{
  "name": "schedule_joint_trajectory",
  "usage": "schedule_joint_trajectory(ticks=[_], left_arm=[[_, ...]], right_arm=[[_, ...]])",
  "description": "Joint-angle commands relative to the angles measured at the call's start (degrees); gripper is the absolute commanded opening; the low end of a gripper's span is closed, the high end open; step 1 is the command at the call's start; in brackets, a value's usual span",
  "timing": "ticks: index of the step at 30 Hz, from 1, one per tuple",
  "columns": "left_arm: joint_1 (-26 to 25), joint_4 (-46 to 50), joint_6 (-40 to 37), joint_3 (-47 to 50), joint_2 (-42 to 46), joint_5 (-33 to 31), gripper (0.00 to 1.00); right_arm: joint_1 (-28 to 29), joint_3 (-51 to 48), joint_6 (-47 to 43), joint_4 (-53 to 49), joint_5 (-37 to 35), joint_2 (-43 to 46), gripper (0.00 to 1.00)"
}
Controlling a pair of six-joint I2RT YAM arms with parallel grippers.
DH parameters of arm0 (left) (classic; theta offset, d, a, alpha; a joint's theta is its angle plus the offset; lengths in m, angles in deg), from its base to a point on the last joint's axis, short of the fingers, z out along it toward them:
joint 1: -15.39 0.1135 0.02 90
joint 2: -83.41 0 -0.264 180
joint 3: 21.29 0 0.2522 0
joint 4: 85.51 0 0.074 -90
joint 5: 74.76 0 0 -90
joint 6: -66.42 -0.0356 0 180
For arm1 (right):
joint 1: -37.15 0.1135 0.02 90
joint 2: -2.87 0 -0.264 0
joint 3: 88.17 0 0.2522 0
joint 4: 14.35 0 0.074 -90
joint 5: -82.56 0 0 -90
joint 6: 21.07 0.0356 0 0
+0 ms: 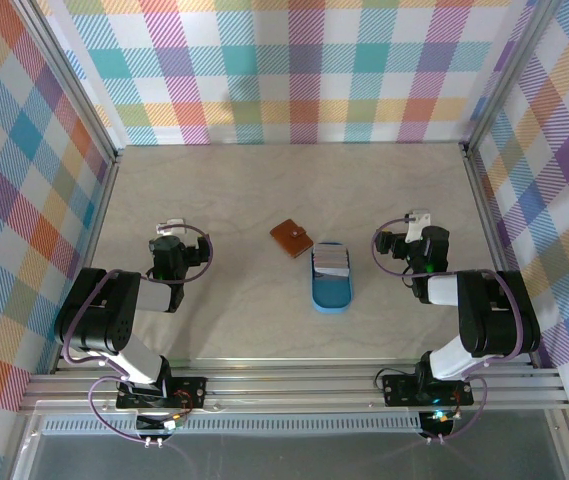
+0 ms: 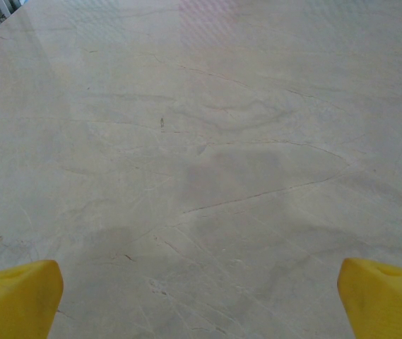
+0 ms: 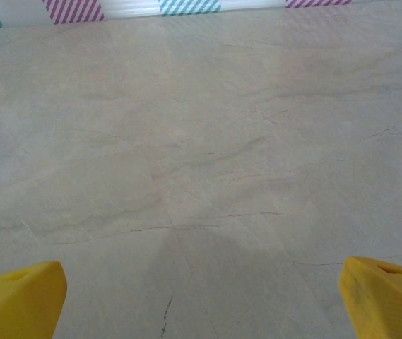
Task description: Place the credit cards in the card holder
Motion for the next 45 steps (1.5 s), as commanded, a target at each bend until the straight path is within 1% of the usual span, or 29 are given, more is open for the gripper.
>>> schedule_joint_trajectory(ticks=[1,8,10,11,13,14,15,16,18,21,22,24,25,26,29,32,34,37,38,40,42,45], left_arm=[[0.8,-1.0,0.3,-1.1,-0.1,1.4,1.00],[0.9,-1.3,0.4,-0.8,0.1,1.2,1.00],[0.9,-0.8,1.1,-0.7,1.6,-1.3,1.00],[0.9,1.5,1.8,-0.9,3.8,-2.6,1.00],[0.4,9.0,1.9,-2.5,9.4,-4.9,1.00],[-0.6,13.3,1.6,-3.7,12.6,-6.8,1.00],[-1.3,17.9,3.0,-5.1,16.3,-8.6,1.00],[-1.6,22.0,5.3,-6.6,19.4,-8.1,1.00],[-1.8,31.6,11.1,-10.3,26.1,-3.1,1.00],[-2.0,41.6,20.8,-15.4,32.4,6.3,0.99],[-2.0,43.7,23.3,-16.5,33.7,9.4,0.98],[-2.2,46.3,26.5,-18.2,35.7,19.2,0.98],[-2.2,47.0,27.9,-18.6,36.1,22.5,0.98],[-2.2,47.5,29.0,-19.1,36.3,27.4,0.98],[-2.5,48.3,32.6,-19.7,35.1,37.4,0.97],[-3.9,50.5,35.1,-21.0,30.6,42.8,0.95],[-6.0,52.4,35.7,-22.5,26.6,42.5,0.93],[-9.4,53.3,38.0,-25.0,20.3,39.7,0.92],[-10.2,52.4,39.6,-25.7,18.2,39.1,0.91],[-11.4,48.4,43.1,-26.5,13.9,39.7,0.89],[-12.6,45.3,46.8,-27.7,9.0,39.4,0.84],[-14.3,44.2,49.1,-31.3,1.8,38.9,0.76]], right_arm=[[-0.2,0.0,0.2,1.8,0.3,-0.2,0.99],[-0.2,-0.6,0.0,2.8,0.6,0.3,0.99],[0.0,-0.6,-0.4,0.4,0.9,3.6,0.95],[0.1,0.3,0.2,-4.5,-0.1,7.4,0.95],[0.2,3.6,2.7,-17.8,-2.2,14.3,0.94],[0.2,5.1,4.1,-22.9,-1.6,17.6,0.94],[0.2,6.1,5.5,-26.2,-0.2,20.3,0.92],[0.2,6.8,7.0,-28.8,1.4,22.6,0.92],[0.4,9.4,10.5,-34.8,6.3,26.5,0.89],[1.8,14.9,14.0,-46.9,11.6,29.4,0.86],[2.5,16.2,14.5,-50.2,12.6,29.9,0.85],[5.0,18.3,15.6,-56.3,13.7,31.0,0.81],[6.1,18.8,16.0,-58.1,14.4,31.4,0.80],[7.7,19.6,16.2,-60.7,15.3,31.8,0.78],[14.0,22.1,15.9,-66.7,15.5,32.5,0.77],[20.2,24.8,16.2,-71.3,13.3,31.6,0.77],[22.5,26.3,17.8,-72.8,12.6,29.9,0.77],[24.8,29.4,18.8,-74.9,11.6,25.6,0.76],[25.5,30.7,18.6,-75.7,10.9,23.9,0.76],[26.2,33.3,17.9,-76.9,10.2,20.4,0.75],[26.4,35.6,17.7,-77.8,9.7,17.3,0.74],[26.5,36.9,18.0,-77.4,9.6,14.7,0.74]])
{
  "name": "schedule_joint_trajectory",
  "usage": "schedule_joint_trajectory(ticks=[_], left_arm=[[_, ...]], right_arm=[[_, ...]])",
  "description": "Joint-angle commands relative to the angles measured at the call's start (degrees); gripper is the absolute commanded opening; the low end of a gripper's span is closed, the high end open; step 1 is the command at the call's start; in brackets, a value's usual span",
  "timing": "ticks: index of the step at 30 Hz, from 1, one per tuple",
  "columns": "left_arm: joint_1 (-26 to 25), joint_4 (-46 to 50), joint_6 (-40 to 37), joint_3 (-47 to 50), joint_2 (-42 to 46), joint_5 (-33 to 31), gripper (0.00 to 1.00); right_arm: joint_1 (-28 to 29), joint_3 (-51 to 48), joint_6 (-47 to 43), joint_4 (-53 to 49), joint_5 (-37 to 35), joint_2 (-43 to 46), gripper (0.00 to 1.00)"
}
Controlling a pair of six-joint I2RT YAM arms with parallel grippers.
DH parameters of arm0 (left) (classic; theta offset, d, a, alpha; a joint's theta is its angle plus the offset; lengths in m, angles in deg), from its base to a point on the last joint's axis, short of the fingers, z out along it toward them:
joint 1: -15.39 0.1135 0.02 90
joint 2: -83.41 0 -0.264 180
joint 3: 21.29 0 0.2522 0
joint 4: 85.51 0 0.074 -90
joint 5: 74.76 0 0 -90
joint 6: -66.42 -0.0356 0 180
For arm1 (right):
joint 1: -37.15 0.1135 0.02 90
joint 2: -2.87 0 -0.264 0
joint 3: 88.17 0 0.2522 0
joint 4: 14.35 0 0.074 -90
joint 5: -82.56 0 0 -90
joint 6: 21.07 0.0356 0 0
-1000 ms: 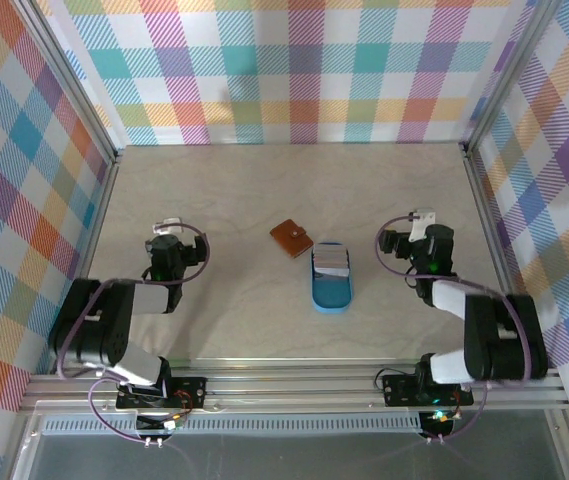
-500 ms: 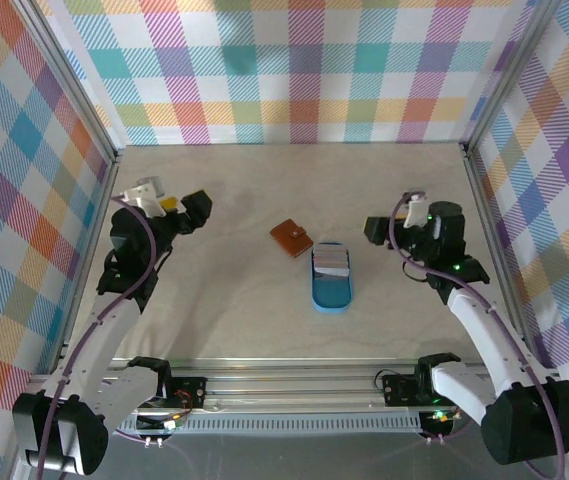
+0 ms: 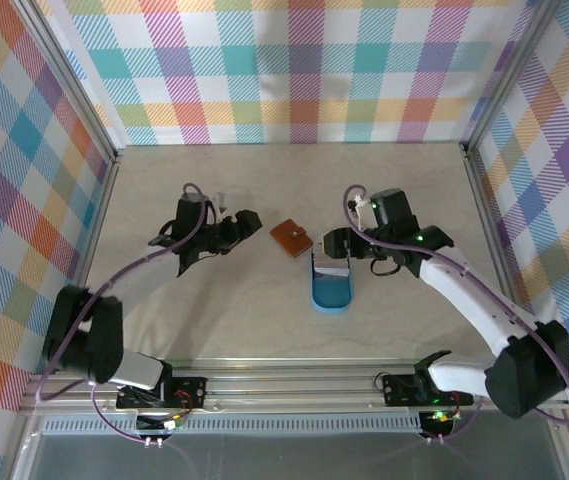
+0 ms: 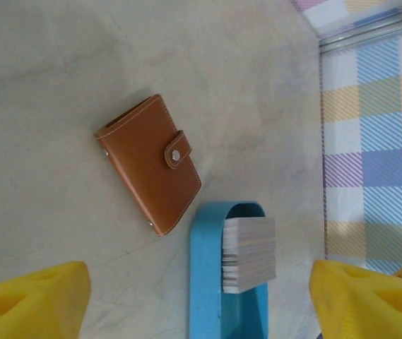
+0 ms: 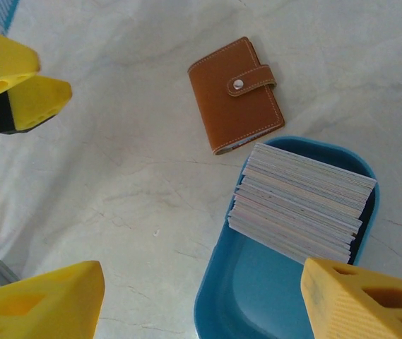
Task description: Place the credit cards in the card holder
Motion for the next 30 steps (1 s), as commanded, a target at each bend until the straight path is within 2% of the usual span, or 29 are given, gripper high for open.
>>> schedule_joint_trajectory(ticks=[1,7,10,17,23,30], left_arm=[[-1.9,-3.0,5.7,-4.3,-6.2,0.0,0.75],[-4.7,-3.3,7.6,-9.0,-14.4,-3.3,0.71],[-5.8,-4.9,9.0,-10.2,-16.4,-3.7,0.66],[-7.9,-7.4,11.2,-12.9,-20.2,-5.7,0.40],[-8.5,-8.6,11.7,-14.1,-21.8,-6.8,0.29],[-10.1,-7.5,11.2,-15.6,-23.1,-8.7,0.11]], right_arm=[[0.2,2.2,0.9,-1.9,-0.8,-1.7,0.74],[0.2,3.0,0.6,-0.5,-0.5,-4.5,0.75],[0.2,3.1,0.2,0.9,-0.2,-5.7,0.75],[0.1,5.5,-1.0,1.3,0.4,-9.5,0.74],[-0.3,7.1,-2.8,0.4,0.5,-11.6,0.75],[-0.5,8.1,-3.5,-0.3,1.7,-13.5,0.75]])
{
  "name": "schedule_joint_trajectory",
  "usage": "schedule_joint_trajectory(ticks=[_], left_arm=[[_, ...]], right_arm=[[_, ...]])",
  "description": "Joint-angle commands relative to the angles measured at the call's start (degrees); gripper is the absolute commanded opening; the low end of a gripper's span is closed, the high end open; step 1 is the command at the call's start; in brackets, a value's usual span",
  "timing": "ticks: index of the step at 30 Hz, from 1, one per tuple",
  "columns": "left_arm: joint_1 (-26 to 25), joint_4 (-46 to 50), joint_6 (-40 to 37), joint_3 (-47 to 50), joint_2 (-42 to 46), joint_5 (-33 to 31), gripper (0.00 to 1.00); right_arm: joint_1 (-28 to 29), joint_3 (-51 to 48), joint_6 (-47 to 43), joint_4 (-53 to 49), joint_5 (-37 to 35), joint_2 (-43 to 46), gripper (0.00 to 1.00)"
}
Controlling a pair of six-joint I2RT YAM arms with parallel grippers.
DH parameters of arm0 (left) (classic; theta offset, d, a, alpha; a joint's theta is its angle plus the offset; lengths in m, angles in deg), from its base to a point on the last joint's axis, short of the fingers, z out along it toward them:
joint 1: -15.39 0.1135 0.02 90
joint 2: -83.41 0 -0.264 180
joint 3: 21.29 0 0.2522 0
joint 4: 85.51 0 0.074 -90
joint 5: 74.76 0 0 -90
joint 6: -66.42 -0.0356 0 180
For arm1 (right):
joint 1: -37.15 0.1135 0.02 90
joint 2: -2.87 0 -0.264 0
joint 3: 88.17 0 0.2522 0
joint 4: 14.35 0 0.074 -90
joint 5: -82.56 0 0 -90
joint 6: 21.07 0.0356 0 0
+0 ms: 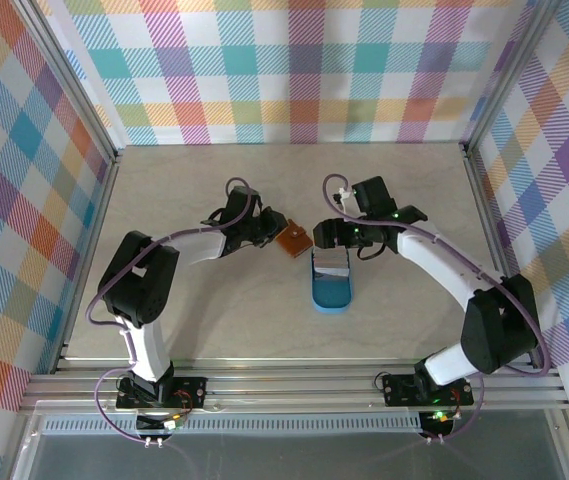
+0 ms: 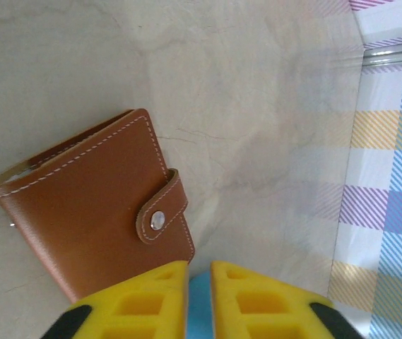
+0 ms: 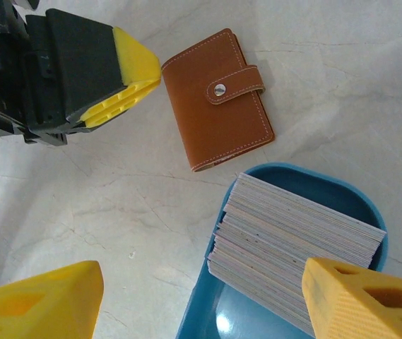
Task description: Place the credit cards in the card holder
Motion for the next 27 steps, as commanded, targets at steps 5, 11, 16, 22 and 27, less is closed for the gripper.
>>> schedule_joint_trajectory(ticks=[5,11,16,22,27], left_arm=[[-1.9,1.4,-0.8,-3.9,-3.6,-3.4,0.03],[-2.0,3.0,-0.4,-5.1,-6.1,-5.3,0.00],[-2.1,4.6,-0.6,-4.2,-6.8,-6.4,0.00],[-2.0,7.0,-2.5,-3.3,-7.5,-6.9,0.00],[-1.6,9.5,-5.2,-2.4,-8.1,-6.4,0.00]], right_arm=[[-0.3,1.0,-1.1,-0.8,1.3,0.2,0.77],[-0.3,0.5,-0.7,-1.1,0.7,1.0,0.78],[-0.3,0.7,-0.7,-1.6,0.1,1.2,0.78],[0.2,1.2,-1.9,-2.8,-1.9,1.4,0.76],[2.9,3.6,-3.9,-5.7,-6.4,-0.5,0.76]])
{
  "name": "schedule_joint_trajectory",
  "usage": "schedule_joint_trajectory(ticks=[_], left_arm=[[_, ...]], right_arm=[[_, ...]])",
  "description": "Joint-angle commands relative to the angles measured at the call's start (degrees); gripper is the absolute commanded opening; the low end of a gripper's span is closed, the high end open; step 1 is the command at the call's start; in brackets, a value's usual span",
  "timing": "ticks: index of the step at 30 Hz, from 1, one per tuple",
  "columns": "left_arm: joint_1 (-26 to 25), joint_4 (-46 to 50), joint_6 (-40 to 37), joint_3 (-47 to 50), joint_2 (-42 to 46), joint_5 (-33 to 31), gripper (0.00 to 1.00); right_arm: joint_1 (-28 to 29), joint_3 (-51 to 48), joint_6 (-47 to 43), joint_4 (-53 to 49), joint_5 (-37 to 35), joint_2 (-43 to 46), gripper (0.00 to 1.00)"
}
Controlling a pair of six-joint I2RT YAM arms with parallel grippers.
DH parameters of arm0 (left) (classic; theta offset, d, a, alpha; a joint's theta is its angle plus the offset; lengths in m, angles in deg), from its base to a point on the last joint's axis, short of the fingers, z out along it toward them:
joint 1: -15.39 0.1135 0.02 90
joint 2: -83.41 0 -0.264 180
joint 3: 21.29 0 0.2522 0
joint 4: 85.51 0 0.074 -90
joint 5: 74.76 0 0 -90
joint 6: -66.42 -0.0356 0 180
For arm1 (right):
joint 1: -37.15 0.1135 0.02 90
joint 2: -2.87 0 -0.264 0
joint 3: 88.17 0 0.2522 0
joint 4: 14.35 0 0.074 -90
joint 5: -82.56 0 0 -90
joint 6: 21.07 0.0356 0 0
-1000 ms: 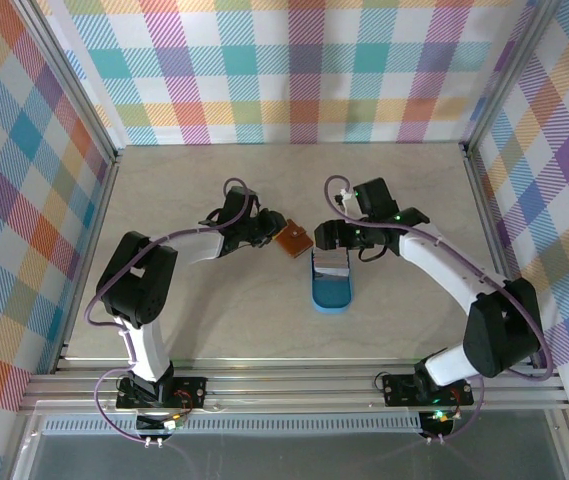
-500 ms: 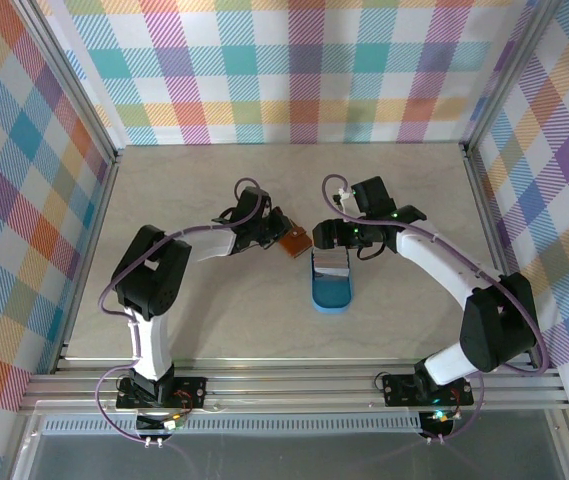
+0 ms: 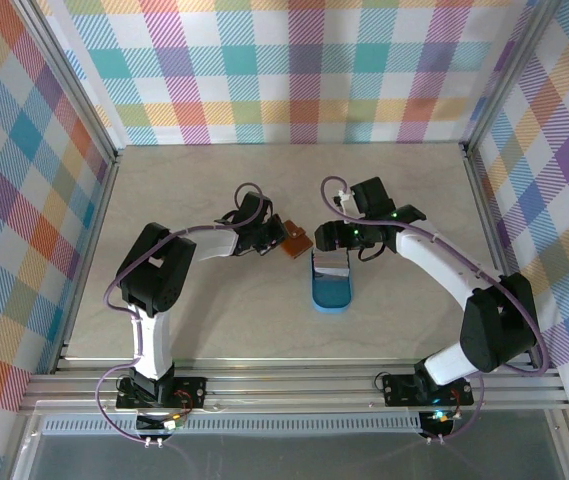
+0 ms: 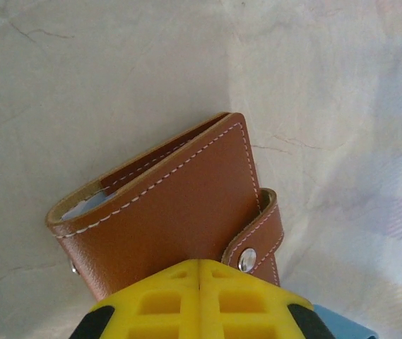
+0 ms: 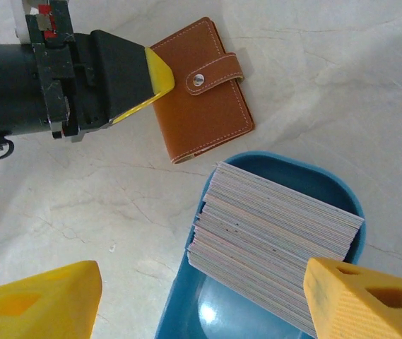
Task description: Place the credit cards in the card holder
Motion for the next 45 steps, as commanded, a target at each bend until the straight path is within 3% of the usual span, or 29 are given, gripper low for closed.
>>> schedule_joint_trajectory(ticks=[1,11,19,24,30,36,40,45], left_arm=[[0.1,3.9,-3.0,2.0,-0.8,-0.3,0.00],[4.6,11.6,-14.6,6.5,4.2,5.1,0.00],[8.0,25.3,-27.7,9.8,11.6,5.7,0.00],[9.4,27.5,-30.5,12.7,16.6,7.5,0.00],[10.9,16.0,-20.4,21.5,30.3,12.4,0.06],[12.7,14.3,-7.7,31.6,41.8,5.0,0.09],[12.9,17.1,-5.5,32.8,43.4,0.8,0.06],[12.9,12.0,-5.2,33.2,39.9,3.2,0.05]], right_arm=[[2.1,3.2,-2.3,-3.3,-3.9,-0.6,0.76],[7.5,7.4,-1.7,-4.8,-8.9,-5.0,0.73],[12.8,12.9,-0.3,-5.5,-12.0,-11.2,0.70],[16.3,14.7,1.8,-3.0,-12.5,-14.3,0.68],[18.1,15.8,1.1,-0.4,-10.5,-17.1,0.66],[18.1,15.4,1.5,0.3,-7.2,-18.0,0.66],[18.1,15.4,2.2,0.1,-6.9,-17.9,0.67],[18.0,15.1,3.0,-0.3,-6.8,-18.1,0.68]])
